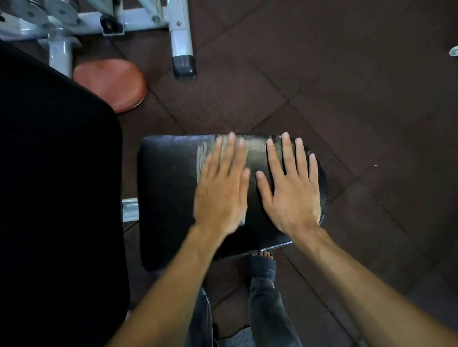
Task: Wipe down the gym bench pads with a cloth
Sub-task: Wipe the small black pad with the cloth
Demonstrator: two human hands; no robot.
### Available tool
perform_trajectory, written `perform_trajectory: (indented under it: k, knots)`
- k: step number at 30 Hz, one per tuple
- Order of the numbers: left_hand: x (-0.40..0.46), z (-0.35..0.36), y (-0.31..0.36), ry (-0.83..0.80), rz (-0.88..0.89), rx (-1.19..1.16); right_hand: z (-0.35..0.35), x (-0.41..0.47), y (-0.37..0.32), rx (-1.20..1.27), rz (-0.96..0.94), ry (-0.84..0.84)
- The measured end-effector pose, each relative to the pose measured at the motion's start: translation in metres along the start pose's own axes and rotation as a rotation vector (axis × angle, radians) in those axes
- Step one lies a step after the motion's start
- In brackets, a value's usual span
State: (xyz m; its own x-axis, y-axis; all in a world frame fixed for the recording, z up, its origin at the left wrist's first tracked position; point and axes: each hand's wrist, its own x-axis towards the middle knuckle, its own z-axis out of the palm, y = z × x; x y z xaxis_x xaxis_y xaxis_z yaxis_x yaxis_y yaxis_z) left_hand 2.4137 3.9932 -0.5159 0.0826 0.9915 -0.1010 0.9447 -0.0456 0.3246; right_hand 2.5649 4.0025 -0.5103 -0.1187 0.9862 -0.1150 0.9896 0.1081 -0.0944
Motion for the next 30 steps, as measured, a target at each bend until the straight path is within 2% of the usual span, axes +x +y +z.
perform_trajectory:
  k: [4,7,10,13,16,21,23,26,30]
  knots:
    - [0.032,-0.014,-0.038,0.019,-0.084,0.046,0.001,0.000,0.002,-0.001,-0.015,0.002]
    - [-0.001,-0.020,-0.059,0.079,-0.192,0.036,0.002,-0.005,0.001,0.002,0.003,0.015]
    - [-0.055,-0.012,-0.045,0.081,-0.251,-0.013,0.002,-0.005,0.000,0.015,0.010,0.008]
    - [-0.080,0.004,-0.001,0.059,-0.232,-0.096,0.000,-0.005,-0.001,0.037,0.013,0.004]
    - [-0.062,0.008,0.036,0.077,-0.249,-0.243,-0.005,-0.005,0.005,0.148,-0.002,-0.011]
    - [-0.038,-0.010,0.038,0.052,-0.121,-0.506,-0.015,-0.016,0.020,0.434,0.054,-0.042]
    - [-0.042,-0.012,0.010,0.103,-0.145,-0.440,-0.019,-0.027,0.013,0.443,0.069,-0.043]
    - [-0.054,-0.011,-0.043,0.160,-0.294,-0.275,-0.020,-0.041,-0.015,0.370,0.028,-0.053]
    - [-0.050,-0.009,-0.068,0.152,-0.226,-0.124,-0.013,-0.044,-0.068,0.275,-0.065,-0.082]
